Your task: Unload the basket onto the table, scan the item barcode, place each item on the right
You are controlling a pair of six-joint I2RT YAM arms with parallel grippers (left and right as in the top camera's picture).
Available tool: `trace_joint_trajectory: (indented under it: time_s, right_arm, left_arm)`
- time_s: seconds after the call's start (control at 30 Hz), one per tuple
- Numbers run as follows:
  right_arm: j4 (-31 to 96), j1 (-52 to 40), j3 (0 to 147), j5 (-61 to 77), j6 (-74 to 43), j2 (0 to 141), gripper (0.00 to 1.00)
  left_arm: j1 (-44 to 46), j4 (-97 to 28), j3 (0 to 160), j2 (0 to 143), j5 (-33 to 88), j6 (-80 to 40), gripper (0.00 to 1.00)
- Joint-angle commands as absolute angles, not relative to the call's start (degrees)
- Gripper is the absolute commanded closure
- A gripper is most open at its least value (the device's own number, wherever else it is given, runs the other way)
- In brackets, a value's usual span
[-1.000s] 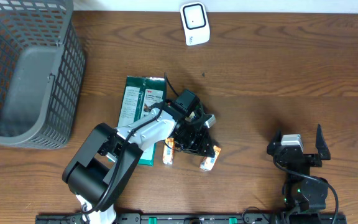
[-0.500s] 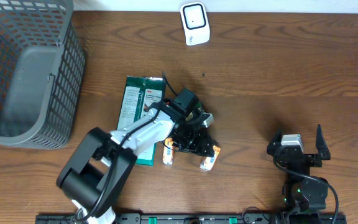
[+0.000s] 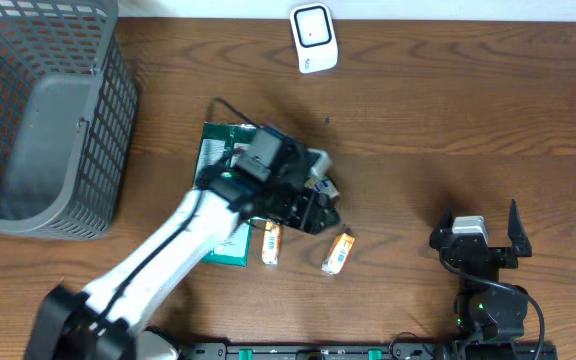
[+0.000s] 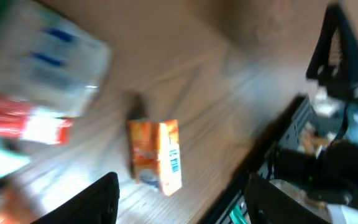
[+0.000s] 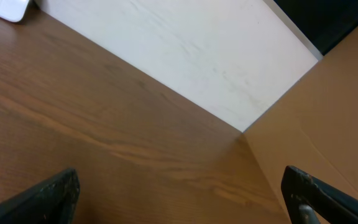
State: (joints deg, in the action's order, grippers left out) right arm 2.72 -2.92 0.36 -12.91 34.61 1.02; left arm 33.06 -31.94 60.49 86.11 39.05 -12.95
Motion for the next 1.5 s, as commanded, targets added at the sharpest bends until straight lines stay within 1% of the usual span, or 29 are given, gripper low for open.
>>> trace_joint_trajectory:
  time_s: [0.0, 0.07, 0.1, 0.13, 0.2, 0.3, 0.5, 0.57, 0.9, 1.47]
  right_arm:
    - [2.9, -3.3, 0.3, -13.5, 35.0, 0.9, 0.01]
    - [3.0, -3.3, 0.3, -13.5, 35.0, 0.9, 0.01]
    - [3.0, -3.3, 0.3, -13.5, 35.0, 0.9, 0.01]
    - [3.0, -3.3, 0.3, -13.5, 35.0, 0.9, 0.01]
    - [3.0, -3.3, 0.3, -13.5, 35.0, 0.9, 0.01]
    - [2.9, -3.3, 0.3, -13.5, 35.0, 0.9, 0.01]
    - [3.0, -3.3, 0.3, -13.5, 35.0, 0.9, 0.01]
    - [3.0, -3.3, 0.3, -13.4, 35.0, 0.9, 0.01]
    - [3.0, -3.3, 0.3, -13.5, 35.0, 0.9, 0.01]
    - [3.0, -3.3, 0.3, -13.5, 35.0, 0.9, 0.01]
  left_arm:
    - [28.4, -36.2, 64.0, 80.2, 32.3, -14.3, 0.35]
    - [25.8, -40.7, 66.2, 78.2, 27.2, -14.2, 0.34]
    - [23.0, -45.9, 69.2, 76.7, 20.4, -14.2, 0.34]
    - [21.7, -48.3, 70.8, 76.2, 16.3, -14.2, 0.34]
    - [19.5, -51.6, 73.2, 75.3, 8.5, -14.2, 0.34]
    - [16.8, -52.2, 74.2, 74.2, 2.6, -14.2, 0.33]
    - [13.8, -52.1, 74.1, 74.2, 0.7, -12.1, 0.31]
    - [13.6, -52.1, 74.1, 74.3, 0.4, -12.1, 0.19]
    - [13.6, -52.5, 74.1, 74.4, 0.4, -12.3, 0.17]
    - [13.6, -52.5, 74.1, 74.5, 0.4, -12.3, 0.17]
